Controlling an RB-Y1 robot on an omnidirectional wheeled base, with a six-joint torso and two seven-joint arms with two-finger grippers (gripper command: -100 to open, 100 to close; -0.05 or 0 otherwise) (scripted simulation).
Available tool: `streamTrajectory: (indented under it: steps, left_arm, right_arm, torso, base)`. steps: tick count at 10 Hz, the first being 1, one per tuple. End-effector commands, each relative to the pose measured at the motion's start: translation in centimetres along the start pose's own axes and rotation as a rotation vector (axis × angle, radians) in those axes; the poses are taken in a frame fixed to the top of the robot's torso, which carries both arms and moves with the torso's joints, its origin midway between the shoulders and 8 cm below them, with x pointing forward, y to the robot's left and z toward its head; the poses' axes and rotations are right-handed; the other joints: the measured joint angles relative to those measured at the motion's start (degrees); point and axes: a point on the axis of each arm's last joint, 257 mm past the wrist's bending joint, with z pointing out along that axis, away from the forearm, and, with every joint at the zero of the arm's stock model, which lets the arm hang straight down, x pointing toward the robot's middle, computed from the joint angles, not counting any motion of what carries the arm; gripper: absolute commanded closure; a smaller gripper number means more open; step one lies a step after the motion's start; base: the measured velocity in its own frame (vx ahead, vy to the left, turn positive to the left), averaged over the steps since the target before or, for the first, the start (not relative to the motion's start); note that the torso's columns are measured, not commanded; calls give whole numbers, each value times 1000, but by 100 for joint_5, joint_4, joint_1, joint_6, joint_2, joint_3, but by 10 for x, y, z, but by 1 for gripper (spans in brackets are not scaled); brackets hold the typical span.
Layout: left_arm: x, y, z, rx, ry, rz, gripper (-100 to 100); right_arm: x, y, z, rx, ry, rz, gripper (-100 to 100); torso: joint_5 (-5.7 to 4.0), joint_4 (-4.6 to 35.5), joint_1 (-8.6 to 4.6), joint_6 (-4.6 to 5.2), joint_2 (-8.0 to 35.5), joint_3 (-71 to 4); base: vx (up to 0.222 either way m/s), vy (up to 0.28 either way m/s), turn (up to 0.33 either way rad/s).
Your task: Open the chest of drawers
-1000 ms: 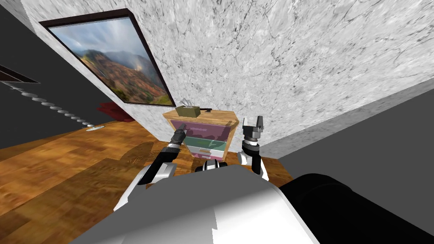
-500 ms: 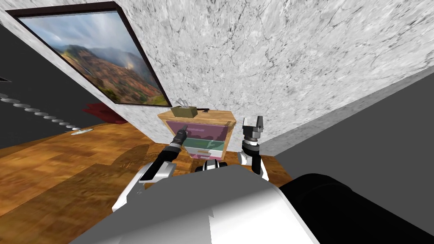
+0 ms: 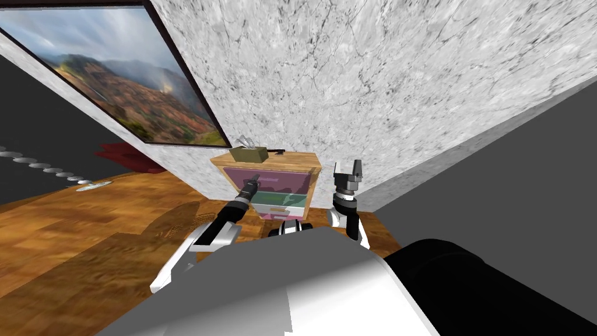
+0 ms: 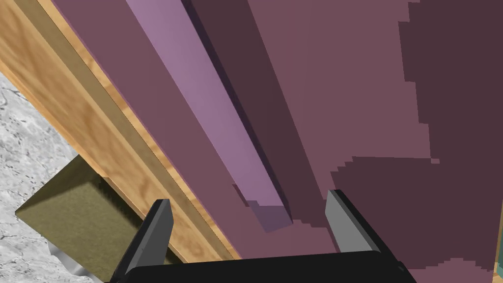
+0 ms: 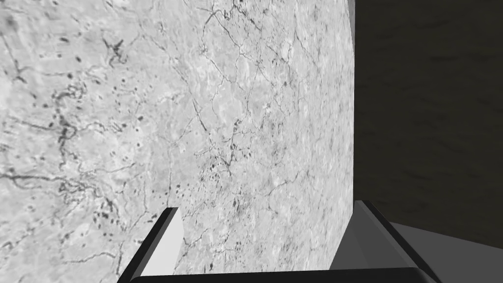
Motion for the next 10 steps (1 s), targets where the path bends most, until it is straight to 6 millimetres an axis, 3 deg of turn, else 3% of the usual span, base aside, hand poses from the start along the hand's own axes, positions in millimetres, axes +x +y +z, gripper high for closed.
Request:
streamTrajectory:
  steps: [1, 4, 6, 7, 9, 10]
  left_arm:
    - [1, 8, 0, -39, 14, 19, -100]
    - [2, 12, -1, -57, 22, 32, -100]
    - [-28, 23, 18, -76, -39, 55, -100]
    - [-28, 30, 19, -88, -38, 56, -100]
    - [-61, 37, 36, -102, -103, 68, -100]
    - [-61, 45, 36, -117, -102, 68, -100]
  right_arm:
    - [0, 0, 0, 0, 0, 0, 0]
    - [0, 0, 0, 0, 0, 0, 0]
    - [0, 0, 0, 0, 0, 0, 0]
    - [0, 0, 0, 0, 0, 0, 0]
    - [0, 0, 0, 0, 0, 0, 0]
    - [0, 0, 0, 0, 0, 0, 0]
  torso:
    - [0, 0, 1, 0, 0, 0]
    - [0, 0, 0, 0, -1, -1]
    - [1, 3, 4, 5, 14, 8]
    - [2, 8, 6, 4, 30, 18]
    - [1, 1, 3, 1, 2, 2]
    - [-1, 0, -5, 3, 2, 0]
  base:
    - [2, -12, -43]
    - [2, -8, -37]
    - [-93, 18, -324]
    - [-120, 28, -142]
    - [-124, 18, -263]
    - [-114, -6, -148]
